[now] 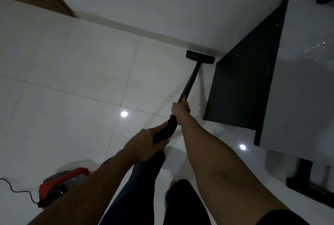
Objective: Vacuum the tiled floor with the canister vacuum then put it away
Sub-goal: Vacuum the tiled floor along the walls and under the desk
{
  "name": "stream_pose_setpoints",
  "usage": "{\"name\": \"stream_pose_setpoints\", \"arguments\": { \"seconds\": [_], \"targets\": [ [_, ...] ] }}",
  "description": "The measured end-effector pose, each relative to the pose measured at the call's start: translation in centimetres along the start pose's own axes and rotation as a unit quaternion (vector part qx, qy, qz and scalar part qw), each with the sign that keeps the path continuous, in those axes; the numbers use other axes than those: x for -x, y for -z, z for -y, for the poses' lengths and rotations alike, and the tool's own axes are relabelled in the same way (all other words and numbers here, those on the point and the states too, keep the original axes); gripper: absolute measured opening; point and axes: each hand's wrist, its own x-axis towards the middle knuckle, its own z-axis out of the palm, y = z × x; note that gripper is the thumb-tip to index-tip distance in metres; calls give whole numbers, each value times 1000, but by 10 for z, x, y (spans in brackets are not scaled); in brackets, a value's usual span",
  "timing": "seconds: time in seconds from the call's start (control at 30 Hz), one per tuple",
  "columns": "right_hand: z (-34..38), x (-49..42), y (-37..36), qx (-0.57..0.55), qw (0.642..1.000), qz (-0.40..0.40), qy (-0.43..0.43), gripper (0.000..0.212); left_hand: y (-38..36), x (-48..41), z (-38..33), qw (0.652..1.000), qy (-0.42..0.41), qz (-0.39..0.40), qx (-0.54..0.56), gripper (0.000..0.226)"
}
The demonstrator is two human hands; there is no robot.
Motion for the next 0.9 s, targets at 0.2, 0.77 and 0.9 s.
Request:
{"name": "stream_pose_setpoints", "arguments": {
  "seconds": [0.2, 0.77, 0.9],
  "targets": [
    [2, -5, 27, 13, 1000, 16, 8, 75, -13, -9, -22, 1000, 1, 5, -2, 70],
    [-165, 92, 43, 111, 992, 36, 39, 73, -116, 139, -20, 999, -50, 13, -4, 62],
    [-221, 125, 58, 116, 991, 39, 60, 72, -163, 186, -22, 998, -58, 7, 11, 56]
  ]
}}
